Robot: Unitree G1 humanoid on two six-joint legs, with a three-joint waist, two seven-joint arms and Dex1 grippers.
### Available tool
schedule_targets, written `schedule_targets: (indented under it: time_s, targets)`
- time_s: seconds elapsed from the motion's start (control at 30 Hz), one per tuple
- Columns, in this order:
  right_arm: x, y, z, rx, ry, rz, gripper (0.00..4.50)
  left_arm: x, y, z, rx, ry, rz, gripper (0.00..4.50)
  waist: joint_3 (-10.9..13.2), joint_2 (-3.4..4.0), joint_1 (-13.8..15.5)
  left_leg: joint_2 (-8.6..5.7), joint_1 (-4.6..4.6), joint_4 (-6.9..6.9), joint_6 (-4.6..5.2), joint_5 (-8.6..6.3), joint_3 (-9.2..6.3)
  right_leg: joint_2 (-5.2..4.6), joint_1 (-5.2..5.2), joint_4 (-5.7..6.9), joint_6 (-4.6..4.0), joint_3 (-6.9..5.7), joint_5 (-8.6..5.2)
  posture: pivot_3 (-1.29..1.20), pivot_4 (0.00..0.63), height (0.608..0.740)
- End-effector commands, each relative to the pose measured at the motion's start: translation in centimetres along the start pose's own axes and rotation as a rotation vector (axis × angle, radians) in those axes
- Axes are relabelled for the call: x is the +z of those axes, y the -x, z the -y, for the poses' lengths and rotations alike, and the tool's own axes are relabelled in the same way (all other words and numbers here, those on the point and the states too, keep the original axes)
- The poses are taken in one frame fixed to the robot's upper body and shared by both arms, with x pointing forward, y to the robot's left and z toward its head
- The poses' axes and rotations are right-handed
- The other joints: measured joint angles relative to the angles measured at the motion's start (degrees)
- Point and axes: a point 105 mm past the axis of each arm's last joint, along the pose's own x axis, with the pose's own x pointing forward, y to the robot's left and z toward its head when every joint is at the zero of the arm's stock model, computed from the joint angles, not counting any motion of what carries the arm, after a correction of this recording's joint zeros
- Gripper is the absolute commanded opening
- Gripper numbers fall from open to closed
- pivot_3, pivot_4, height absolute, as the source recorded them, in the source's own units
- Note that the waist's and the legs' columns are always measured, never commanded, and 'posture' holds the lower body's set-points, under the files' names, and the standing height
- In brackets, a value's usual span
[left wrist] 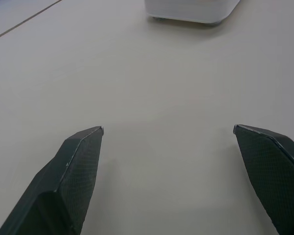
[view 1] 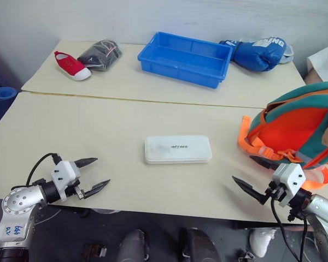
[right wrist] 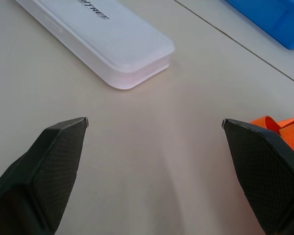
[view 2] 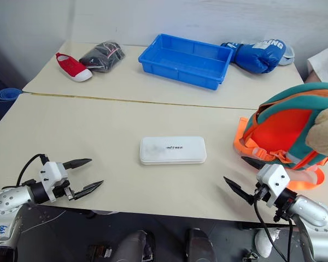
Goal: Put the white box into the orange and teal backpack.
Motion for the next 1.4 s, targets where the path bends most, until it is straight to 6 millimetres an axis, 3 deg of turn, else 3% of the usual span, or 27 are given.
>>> schedule_targets:
  time_s: [0.03, 0.1, 0.23, 0.3, 0.47, 0.7, 0.77, 0.93, 1.03, 1.23, 1.4]
  targets:
    - [0.9, 0.1, -0.1, 0.022, 0.042, 0.015, 4.50, 1.4, -0.1, -0.6, 0.010, -0.011, 0.039, 4.47, 0.00, 0.00, 0.04, 0.00, 0.00, 0.00, 0.00, 0.00, 0.00, 0.00, 0.00, 0.00, 0.00, 0.00, 0.00, 0.00, 0.150, 0.740]
    - [0.7, 0.0, -0.2, 0.027, 0.019, 0.015, 4.50, 2.2, -0.4, -1.2, 0.042, 0.029, 0.074, 4.47, 0.00, 0.00, 0.09, 0.00, 0.00, 0.01, 0.00, 0.01, 0.00, 0.00, 0.00, 0.01, 0.00, 0.00, 0.00, 0.00, 0.150, 0.740]
    - [1.0, -1.1, -0.8, 0.044, -0.030, 0.008, 4.50, 3.7, -1.4, -0.6, -0.043, 0.045, 0.073, 4.47, 0.00, 0.00, 0.13, -0.01, -0.01, 0.05, -0.02, 0.04, 0.00, 0.00, 0.02, 0.03, 0.01, 0.00, 0.01, 0.00, 0.150, 0.740]
    - [1.6, -2.0, -1.0, 0.065, -0.048, -0.004, 4.10, 4.6, -2.2, -0.7, -0.055, 0.050, 0.077, 4.30, 0.00, 0.00, 0.11, -0.01, 0.00, 0.04, -0.06, 0.06, -0.01, 0.00, 0.02, 0.04, 0.01, 0.00, 0.01, 0.00, 0.150, 0.740]
    - [1.7, -4.1, -0.2, 0.043, 0.039, -0.104, 2.50, 5.9, -5.4, -2.0, -0.001, 0.030, 0.049, 2.94, 0.00, 0.00, 0.14, -0.03, 0.00, 0.10, -0.11, 0.12, -0.01, 0.01, 0.00, 0.15, 0.01, 0.01, 0.01, 0.00, 0.150, 0.740]
    - [0.1, -6.2, 2.1, -0.083, 0.078, -0.159, 0.09, 6.3, -7.9, -1.7, -0.024, 0.074, 0.027, 0.73, 0.00, -0.01, 0.09, -0.04, -0.06, 0.12, -0.12, 0.14, 0.12, 0.12, -0.05, 0.11, 0.02, 0.01, 0.01, 0.00, 0.150, 0.740]
    - [-0.4, -7.0, 2.1, -0.091, 0.059, -0.159, 0.00, 5.8, -8.6, -1.3, -0.043, 0.086, 0.000, 0.08, -0.01, -0.01, 0.11, -0.02, -0.06, 0.16, -0.12, 0.15, 0.12, 0.14, -0.06, 0.15, 0.02, 0.01, 0.01, 0.00, 0.150, 0.740]
    - [0.1, -10.1, 1.1, -0.064, 0.050, -0.107, 0.00, 6.5, -10.2, -1.0, -0.031, 0.150, 0.039, 0.03, -0.01, -0.01, -0.03, 0.00, -0.08, 0.28, -0.14, 0.19, 0.13, 0.16, -0.11, 0.36, 0.02, 0.04, 0.01, 0.00, 0.150, 0.740]
    - [0.7, -11.0, 0.7, -0.043, 0.056, -0.074, 0.00, 6.5, -10.4, -0.3, -0.066, 0.137, 0.038, 0.03, -0.01, -0.01, 0.00, 0.00, -0.08, 0.29, -0.15, 0.20, 0.13, 0.16, -0.12, 0.46, 0.02, 0.04, 0.01, 0.00, 0.150, 0.740]
    - [0.9, -10.9, -0.3, 0.008, 0.052, -0.069, 0.00, 6.6, -10.6, 0.4, -0.101, 0.132, 0.047, 0.03, -0.01, -0.01, 0.04, 0.00, -0.09, 0.30, -0.15, 0.21, 0.13, 0.16, -0.09, 0.50, 0.02, 0.05, 0.01, 0.00, 0.150, 0.740]
    - [1.5, -9.9, -2.4, 0.086, 0.040, -0.040, 0.00, 7.3, -10.2, 1.5, -0.138, 0.176, 0.094, 0.03, -0.01, -0.01, 0.08, 0.01, -0.09, 0.26, -0.15, 0.21, 0.11, 0.16, -0.09, 0.49, 0.02, 0.04, 0.01, 0.00, 0.150, 0.740]
